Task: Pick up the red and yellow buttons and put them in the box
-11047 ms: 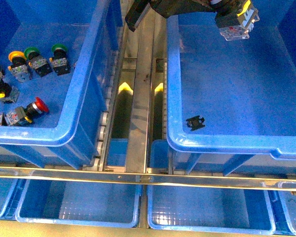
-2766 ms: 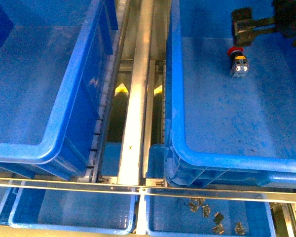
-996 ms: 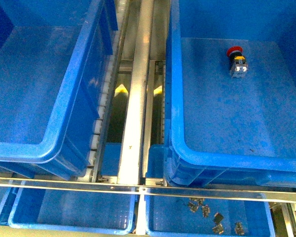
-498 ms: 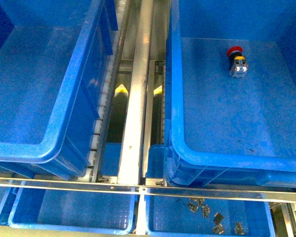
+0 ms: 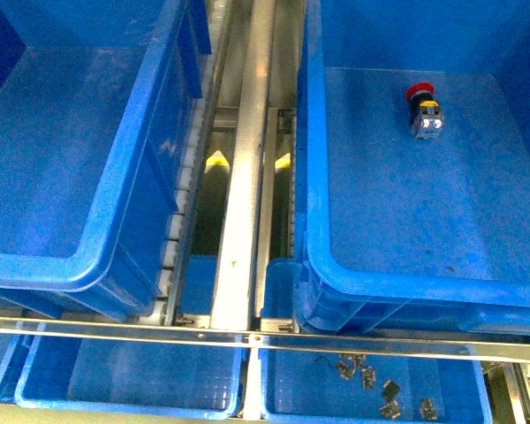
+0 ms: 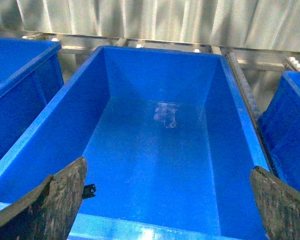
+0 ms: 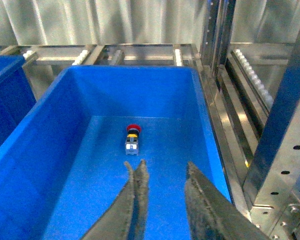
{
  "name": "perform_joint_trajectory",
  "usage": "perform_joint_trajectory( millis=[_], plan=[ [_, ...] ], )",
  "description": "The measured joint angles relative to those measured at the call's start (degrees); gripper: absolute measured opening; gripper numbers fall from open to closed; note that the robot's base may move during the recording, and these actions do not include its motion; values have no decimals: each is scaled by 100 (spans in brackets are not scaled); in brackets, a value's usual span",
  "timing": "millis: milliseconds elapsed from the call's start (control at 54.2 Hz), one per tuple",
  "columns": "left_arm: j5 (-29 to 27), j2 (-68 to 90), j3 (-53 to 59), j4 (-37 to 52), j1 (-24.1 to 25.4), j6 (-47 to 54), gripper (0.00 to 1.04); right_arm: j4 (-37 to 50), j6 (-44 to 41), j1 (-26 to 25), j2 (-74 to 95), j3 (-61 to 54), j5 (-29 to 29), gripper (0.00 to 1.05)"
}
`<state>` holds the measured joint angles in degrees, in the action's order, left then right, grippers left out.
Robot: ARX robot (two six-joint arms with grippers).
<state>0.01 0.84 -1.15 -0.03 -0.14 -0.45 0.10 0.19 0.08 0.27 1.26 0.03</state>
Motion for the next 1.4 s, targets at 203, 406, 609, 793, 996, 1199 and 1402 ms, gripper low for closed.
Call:
perform_joint_trajectory(
  millis=[203,406,609,793,996,1199,1402],
  plan=[
    [0,0,0,0,0,0,97,0,-2,0,0,0,-2,74],
    [22,0,-2,2,0,2,97,-2,0,0,-2,0,31,99],
    [4,0,-2,2,0,2,97,-11,0,0,0,0,15,98],
    [0,0,-2,7,0,0,97,-11,2,0,0,0,11,98],
    [0,0,-2,0,0,0,97,-15,-2,0,0,0,7,98],
    [0,0,-2,2,0,2,97,-15,-2,0,-4,0,17,98],
    [-31,0,-2,2,0,0,97,-15,-4,-4,0,-9,-46,98]
  ],
)
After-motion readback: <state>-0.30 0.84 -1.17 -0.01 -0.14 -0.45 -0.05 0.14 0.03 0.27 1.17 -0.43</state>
